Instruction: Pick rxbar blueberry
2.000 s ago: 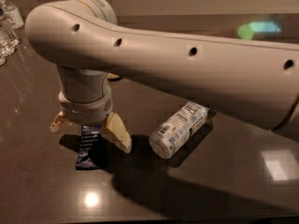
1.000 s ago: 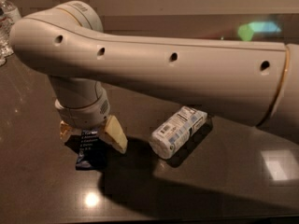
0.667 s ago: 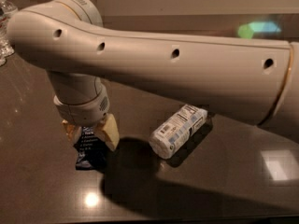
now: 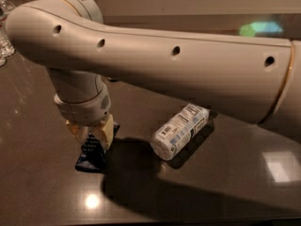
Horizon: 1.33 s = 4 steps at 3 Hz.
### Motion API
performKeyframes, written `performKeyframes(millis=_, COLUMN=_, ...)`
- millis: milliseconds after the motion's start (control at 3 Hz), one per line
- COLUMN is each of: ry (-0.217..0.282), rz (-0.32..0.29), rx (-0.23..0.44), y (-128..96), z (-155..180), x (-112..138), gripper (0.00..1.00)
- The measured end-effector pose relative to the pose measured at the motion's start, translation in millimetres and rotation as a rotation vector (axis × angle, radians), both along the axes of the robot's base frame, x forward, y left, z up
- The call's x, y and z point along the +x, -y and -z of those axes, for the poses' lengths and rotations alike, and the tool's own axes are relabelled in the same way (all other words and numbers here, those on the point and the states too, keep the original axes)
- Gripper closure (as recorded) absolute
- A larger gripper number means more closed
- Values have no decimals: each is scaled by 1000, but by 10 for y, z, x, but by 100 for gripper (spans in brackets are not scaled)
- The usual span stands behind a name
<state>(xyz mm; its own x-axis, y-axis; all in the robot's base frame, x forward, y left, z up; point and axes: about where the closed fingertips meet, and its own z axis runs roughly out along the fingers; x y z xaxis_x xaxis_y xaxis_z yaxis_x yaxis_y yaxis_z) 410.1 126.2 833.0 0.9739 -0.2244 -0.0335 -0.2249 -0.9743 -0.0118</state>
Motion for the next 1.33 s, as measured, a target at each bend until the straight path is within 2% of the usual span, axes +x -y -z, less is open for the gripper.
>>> performKeyframes(millis=667, ry=84, rz=110, rx=-14, y=110, z=-224, x=368, gripper=100)
performKeyframes(millis=1333, ry=139, rz=198, rx=-1, y=237, z=-627, x=670, gripper=100)
